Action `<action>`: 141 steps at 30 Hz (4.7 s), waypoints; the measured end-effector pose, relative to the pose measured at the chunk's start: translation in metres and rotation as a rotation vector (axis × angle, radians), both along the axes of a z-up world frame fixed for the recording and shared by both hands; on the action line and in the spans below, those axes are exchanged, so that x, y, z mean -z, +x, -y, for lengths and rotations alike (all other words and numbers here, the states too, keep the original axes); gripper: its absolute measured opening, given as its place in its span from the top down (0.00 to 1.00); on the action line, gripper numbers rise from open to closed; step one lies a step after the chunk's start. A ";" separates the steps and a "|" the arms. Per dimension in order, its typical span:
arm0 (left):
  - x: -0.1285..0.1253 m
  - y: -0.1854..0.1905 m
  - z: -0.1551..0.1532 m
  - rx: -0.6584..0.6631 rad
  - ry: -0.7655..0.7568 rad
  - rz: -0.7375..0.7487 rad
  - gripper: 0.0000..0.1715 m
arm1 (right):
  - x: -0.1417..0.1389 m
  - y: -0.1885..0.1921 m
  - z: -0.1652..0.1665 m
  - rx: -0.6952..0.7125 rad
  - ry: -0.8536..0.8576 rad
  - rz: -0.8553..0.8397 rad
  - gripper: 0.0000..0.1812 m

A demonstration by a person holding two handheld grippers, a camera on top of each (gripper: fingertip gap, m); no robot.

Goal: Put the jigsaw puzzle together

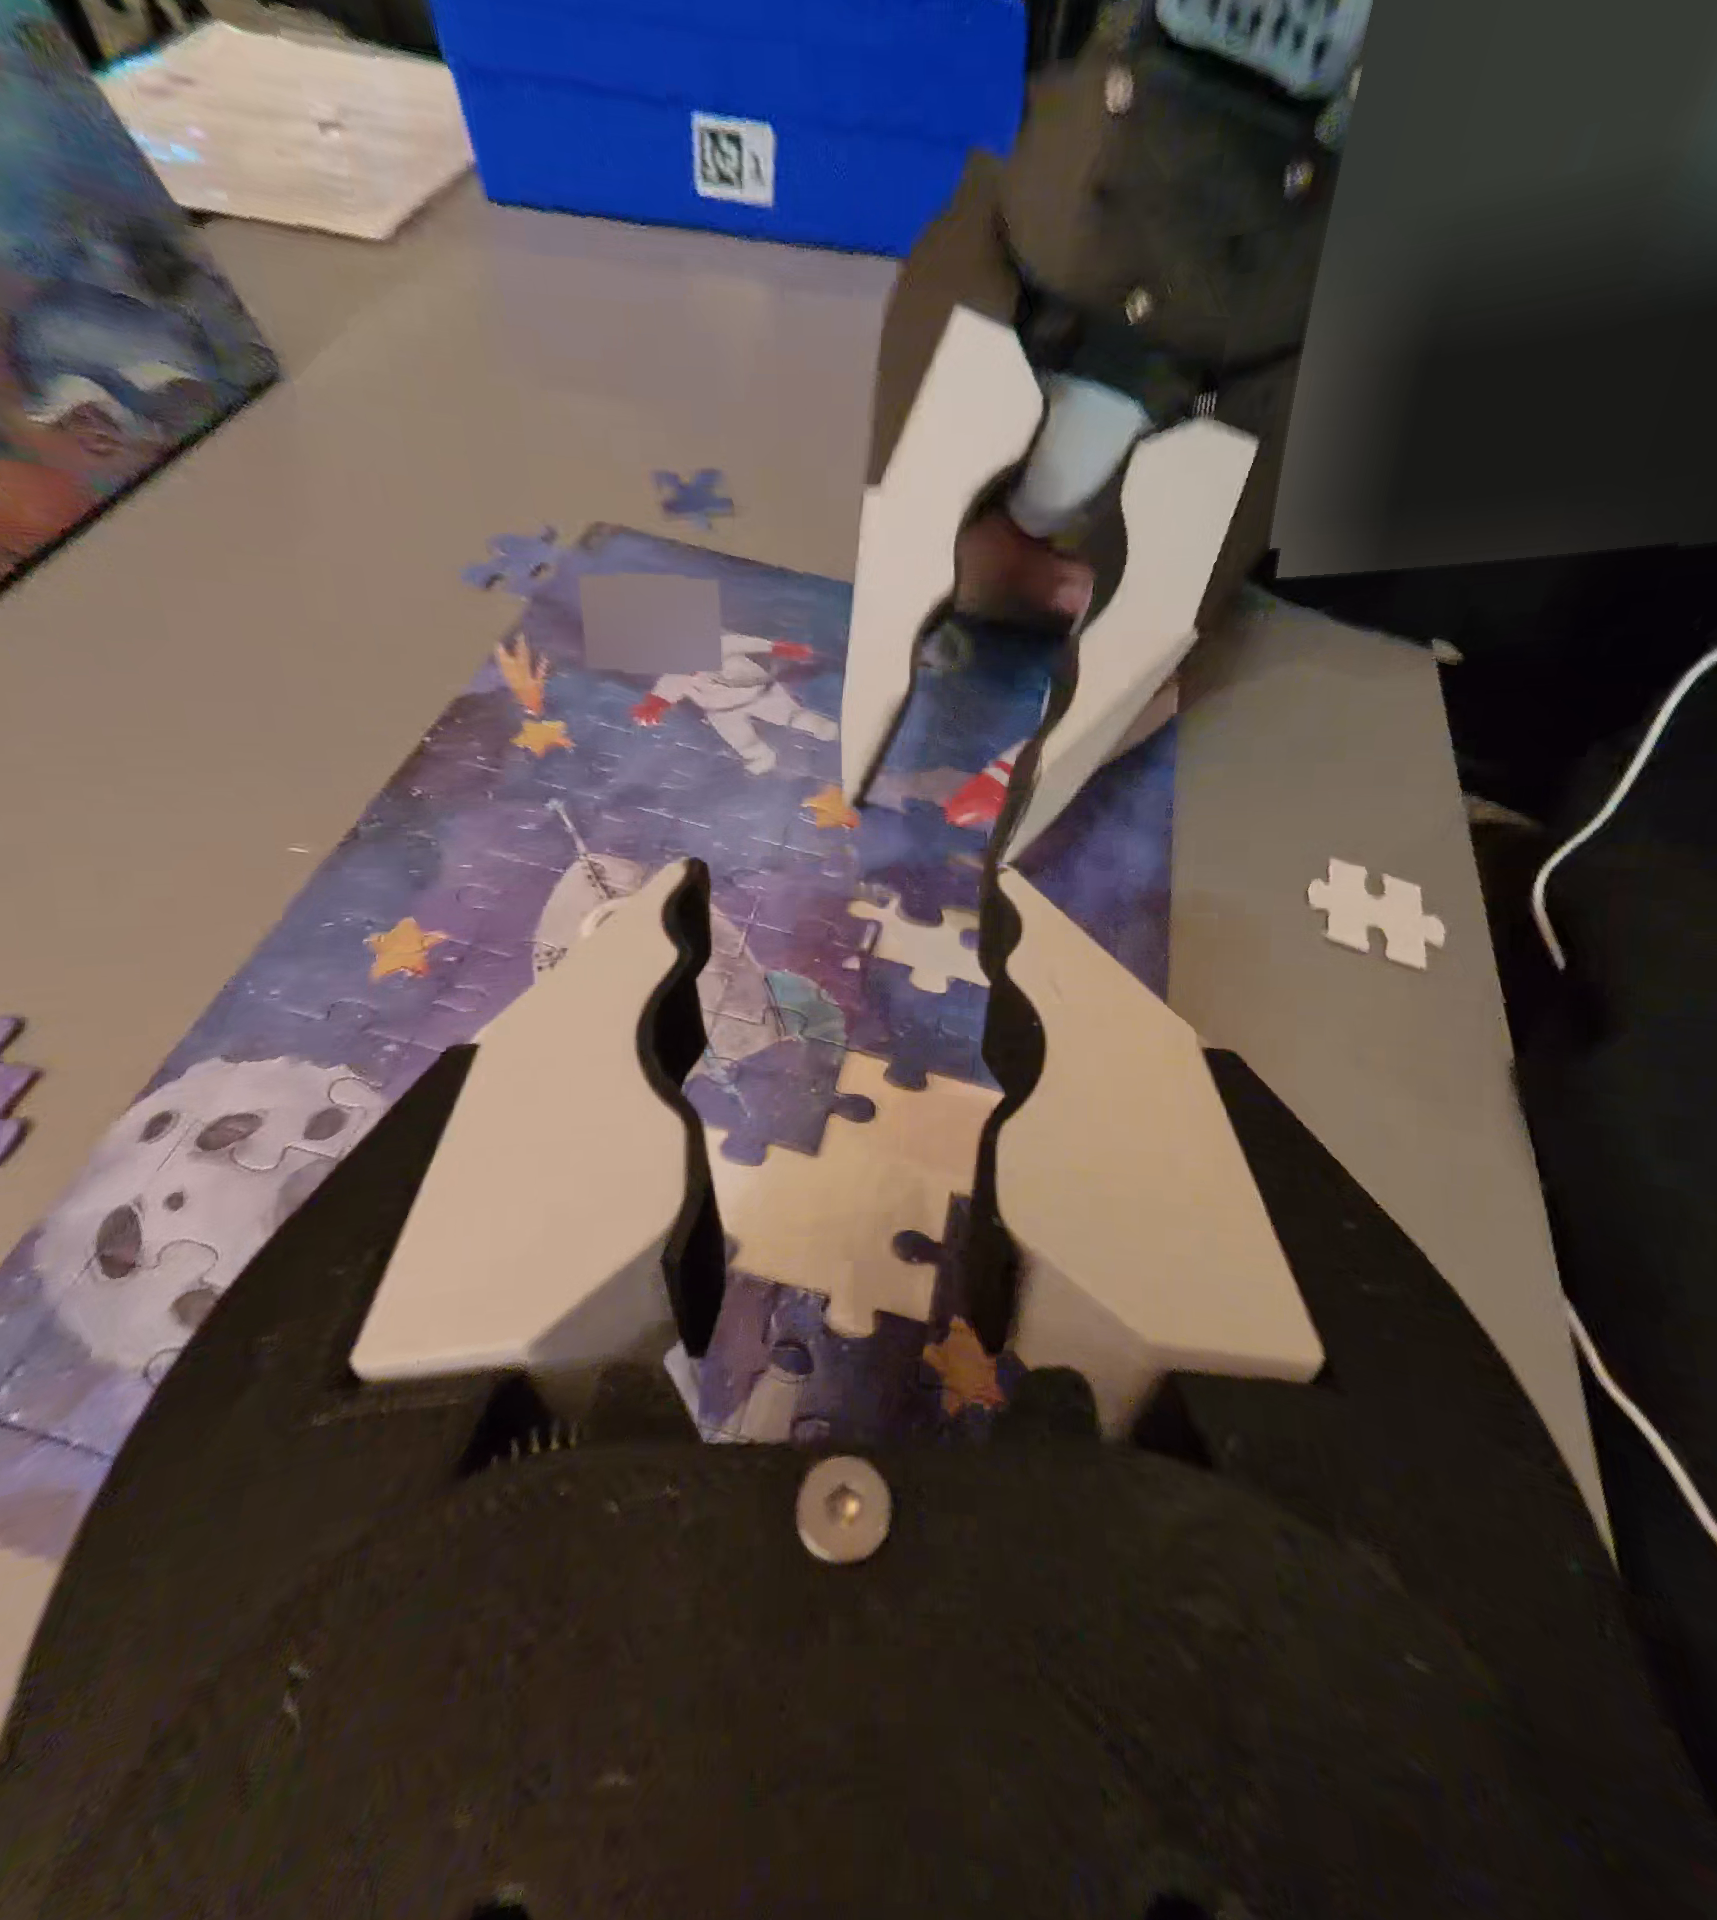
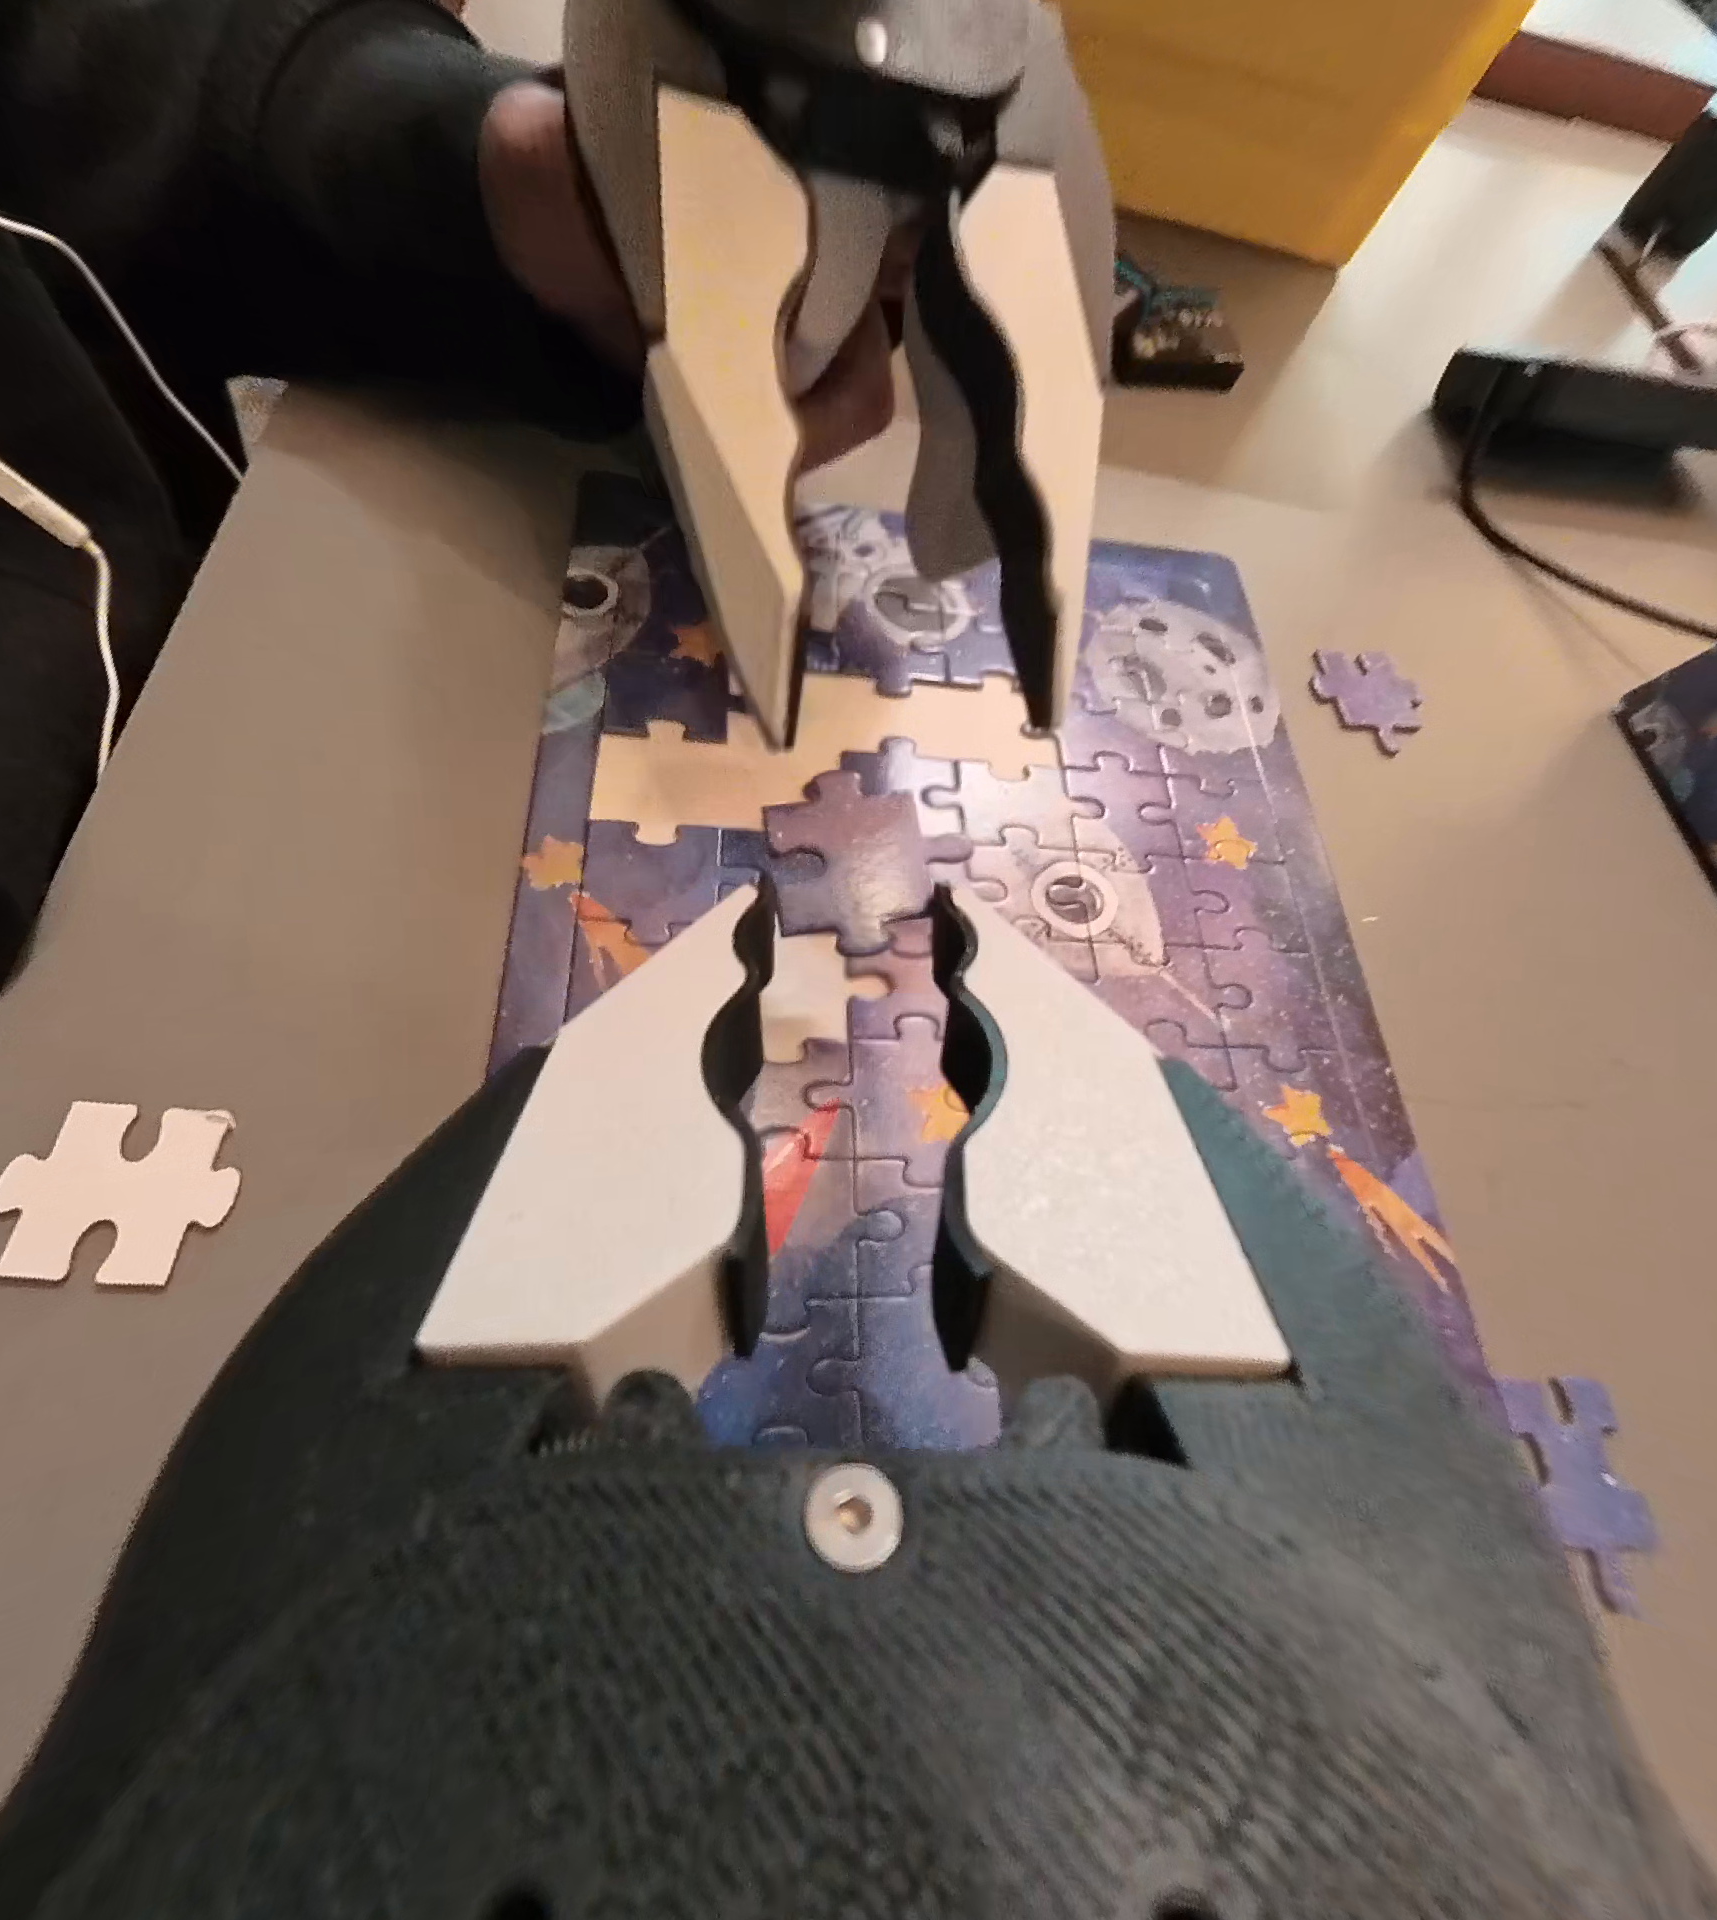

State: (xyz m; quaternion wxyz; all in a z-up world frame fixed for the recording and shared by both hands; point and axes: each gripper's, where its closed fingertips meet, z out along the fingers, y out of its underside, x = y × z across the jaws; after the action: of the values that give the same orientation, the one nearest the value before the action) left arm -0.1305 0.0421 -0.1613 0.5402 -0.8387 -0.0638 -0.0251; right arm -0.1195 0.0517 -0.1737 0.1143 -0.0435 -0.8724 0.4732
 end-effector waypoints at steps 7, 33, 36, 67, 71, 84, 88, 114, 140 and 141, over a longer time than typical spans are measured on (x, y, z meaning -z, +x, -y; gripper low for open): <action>-0.005 0.009 -0.001 0.056 0.041 0.091 0.72 | -0.019 -0.001 0.003 0.009 -0.064 -0.085 0.84; -0.026 0.009 0.006 0.098 0.200 0.406 1.00 | -0.027 -0.002 0.006 0.020 -0.087 -0.156 0.91; -0.026 0.007 0.007 0.087 0.204 0.408 1.00 | -0.030 -0.007 0.002 0.045 -0.097 -0.153 0.90; -0.018 0.004 -0.003 0.017 0.131 0.165 0.86 | -0.048 -0.010 0.019 0.074 -0.443 0.425 1.00; -0.024 0.005 0.002 0.038 0.159 0.212 1.00 | -0.045 -0.014 0.020 0.095 -0.440 0.412 0.99; -0.026 -0.041 0.038 -0.175 0.163 0.288 1.00 | -0.027 -0.028 0.010 0.185 -0.266 0.230 0.98; 0.007 -0.033 0.052 -0.100 -0.047 0.519 1.00 | -0.024 -0.031 0.009 0.201 -0.240 0.195 0.97; 0.051 -0.130 0.126 -0.683 -0.339 0.096 0.77 | -0.048 -0.049 -0.018 0.302 -0.295 0.065 0.98; 0.039 -0.125 0.124 -0.657 -0.280 0.021 1.00 | -0.077 -0.079 -0.096 0.552 -0.235 -0.211 0.98; 0.037 -0.126 0.124 -0.661 -0.274 0.002 1.00 | -0.083 -0.085 -0.121 0.626 -0.226 -0.259 0.98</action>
State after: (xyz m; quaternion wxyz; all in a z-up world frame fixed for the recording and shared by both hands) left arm -0.2566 -0.0821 -0.1981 0.4015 -0.8374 -0.3352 0.1589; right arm -0.2042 0.1728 -0.0903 0.3580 -0.2606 -0.7371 0.5105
